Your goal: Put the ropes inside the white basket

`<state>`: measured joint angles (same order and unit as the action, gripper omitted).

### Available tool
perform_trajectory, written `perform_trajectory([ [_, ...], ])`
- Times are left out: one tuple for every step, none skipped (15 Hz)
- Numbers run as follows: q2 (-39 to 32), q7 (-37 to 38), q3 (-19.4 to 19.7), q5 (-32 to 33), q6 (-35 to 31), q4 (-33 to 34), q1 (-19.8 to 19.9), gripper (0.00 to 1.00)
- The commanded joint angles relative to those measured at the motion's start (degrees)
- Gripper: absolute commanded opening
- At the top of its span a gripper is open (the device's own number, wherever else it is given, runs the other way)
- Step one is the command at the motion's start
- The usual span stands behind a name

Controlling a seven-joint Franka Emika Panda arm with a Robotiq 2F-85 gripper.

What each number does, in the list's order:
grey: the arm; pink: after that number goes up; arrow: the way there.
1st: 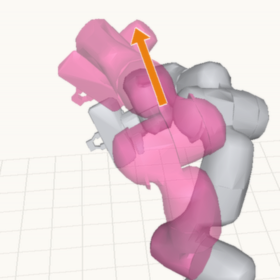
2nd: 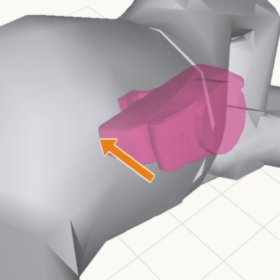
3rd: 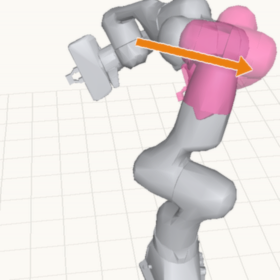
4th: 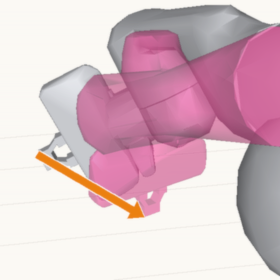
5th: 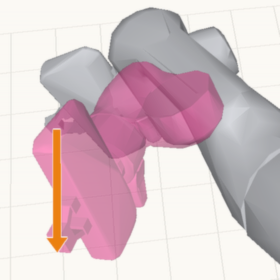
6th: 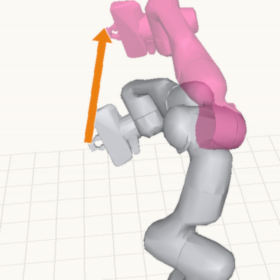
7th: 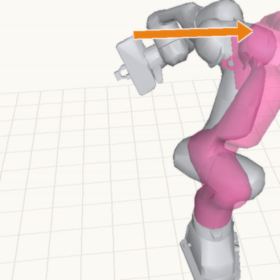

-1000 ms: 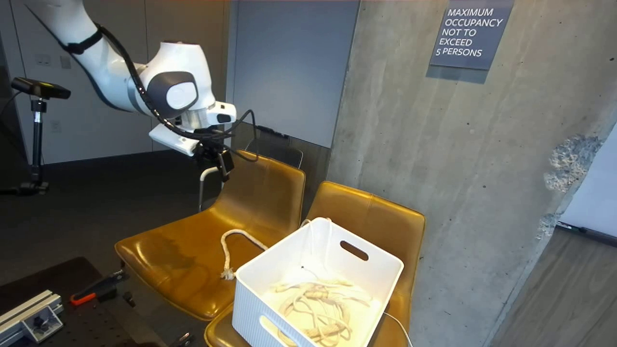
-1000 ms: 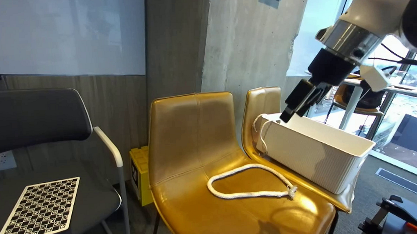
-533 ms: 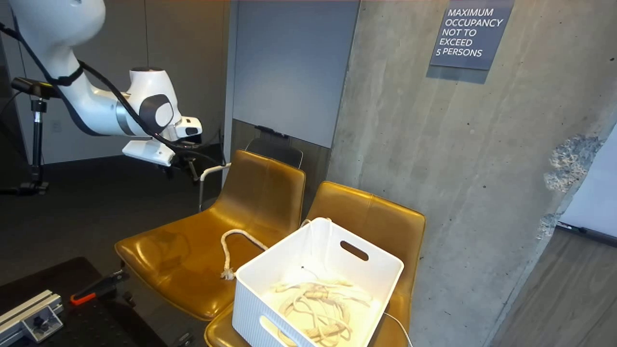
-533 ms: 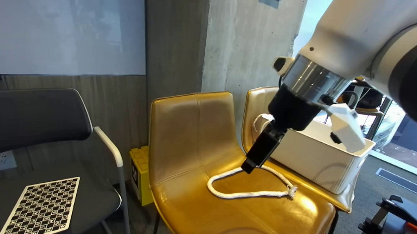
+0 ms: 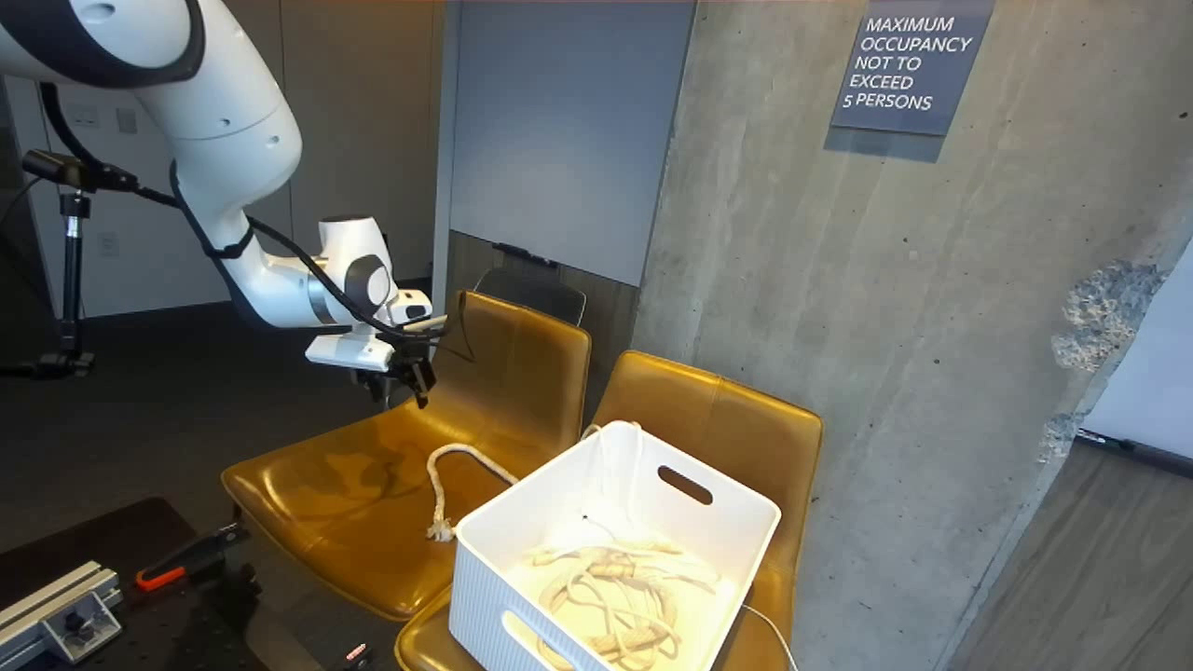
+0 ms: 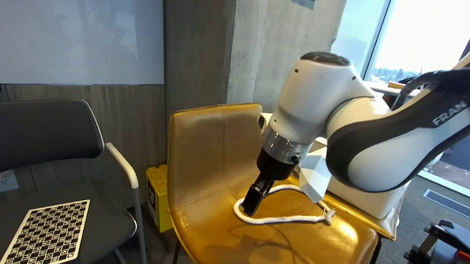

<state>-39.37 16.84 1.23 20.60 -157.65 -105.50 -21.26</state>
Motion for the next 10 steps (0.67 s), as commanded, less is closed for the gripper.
perform_trajectory([
  [-6.62,-2.16,2.13,-1.92,3.09,5.48,0.58,1.0],
  [-7.86,-2.36,2.5,-2.17,3.17,5.77,0.94,1.0],
  [-8.99,-2.54,2.77,-2.53,3.38,6.2,1.21,1.0],
  [-10.22,-2.93,2.68,-3.06,3.38,6.45,1.78,1.0],
  [-11.17,-3.12,2.59,-3.56,3.54,6.67,2.13,1.0],
  [-12.17,-3.45,2.37,-4.22,3.57,6.84,2.55,1.0],
  [-13.18,-3.73,2.36,-4.67,3.44,7.04,2.7,1.0],
  [-13.94,-3.87,2.5,-5.05,3.51,7.27,2.72,1.0],
  [-14.68,-4.14,2.47,-5.43,3.6,7.6,2.87,1.0],
  [-15.23,-4.2,2.59,-5.8,3.69,7.98,2.85,1.0],
])
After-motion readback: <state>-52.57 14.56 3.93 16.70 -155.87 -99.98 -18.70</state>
